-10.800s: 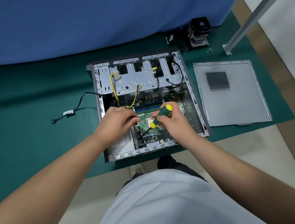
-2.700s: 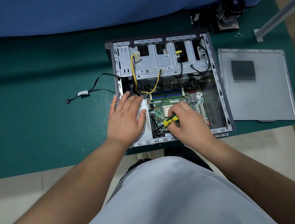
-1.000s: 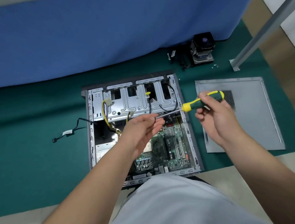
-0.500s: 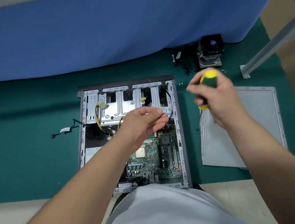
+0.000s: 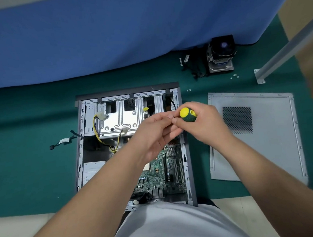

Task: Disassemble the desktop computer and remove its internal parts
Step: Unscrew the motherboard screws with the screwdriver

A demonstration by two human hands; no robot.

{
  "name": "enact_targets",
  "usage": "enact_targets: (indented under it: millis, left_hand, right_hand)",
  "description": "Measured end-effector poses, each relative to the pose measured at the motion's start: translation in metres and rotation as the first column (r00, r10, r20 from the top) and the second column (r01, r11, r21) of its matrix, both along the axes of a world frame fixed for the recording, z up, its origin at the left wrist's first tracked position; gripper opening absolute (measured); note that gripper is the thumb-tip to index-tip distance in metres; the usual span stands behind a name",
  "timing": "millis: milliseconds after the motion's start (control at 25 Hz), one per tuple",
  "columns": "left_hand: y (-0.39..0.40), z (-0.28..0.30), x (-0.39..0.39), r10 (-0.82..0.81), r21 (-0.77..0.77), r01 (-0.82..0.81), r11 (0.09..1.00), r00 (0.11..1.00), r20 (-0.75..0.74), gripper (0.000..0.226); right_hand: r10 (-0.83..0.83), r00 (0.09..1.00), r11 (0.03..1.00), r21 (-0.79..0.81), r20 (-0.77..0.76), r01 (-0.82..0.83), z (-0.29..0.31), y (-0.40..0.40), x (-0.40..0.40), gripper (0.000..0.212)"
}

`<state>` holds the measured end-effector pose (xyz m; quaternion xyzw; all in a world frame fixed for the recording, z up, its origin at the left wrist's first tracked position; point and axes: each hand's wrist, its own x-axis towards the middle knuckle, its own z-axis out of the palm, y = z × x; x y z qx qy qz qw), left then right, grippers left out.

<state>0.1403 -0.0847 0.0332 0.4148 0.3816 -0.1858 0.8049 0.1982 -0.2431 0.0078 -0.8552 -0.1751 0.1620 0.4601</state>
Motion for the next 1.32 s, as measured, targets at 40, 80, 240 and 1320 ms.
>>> enact_targets:
  millis: [40, 80, 240, 1320]
  left_hand:
    - [0.000, 0.000, 0.002, 0.000, -0.025, 0.000, 1.000, 1.000, -0.005, 0.022]
    - [0.001, 0.000, 0.004, -0.002, -0.053, 0.002, 0.999, 1.000, -0.015, 0.025]
    - [0.002, -0.004, 0.015, -0.051, -0.066, 0.046, 0.997, 0.995, -0.084, 0.035]
    - [0.096, -0.104, 0.048, -0.643, 0.863, 0.431, -0.264, 0.588, -0.491, 0.072]
  right_hand:
    - [-0.001, 1.000, 1.000, 0.013, -0.015, 0.001, -0.002, -0.001, 0.002, 0.011]
    - [0.002, 0.999, 1.000, 0.027, -0.035, -0.001, -0.004, -0.001, 0.004, 0.011]
    - [0.051, 0.997, 0.999, 0.014, -0.065, -0.051, -0.013, -0.005, 0.013, 0.012]
    - [-0.362, 0.907, 0.819, -0.538, -0.215, 0.199, -0.170, 0.011, 0.199, 0.014]
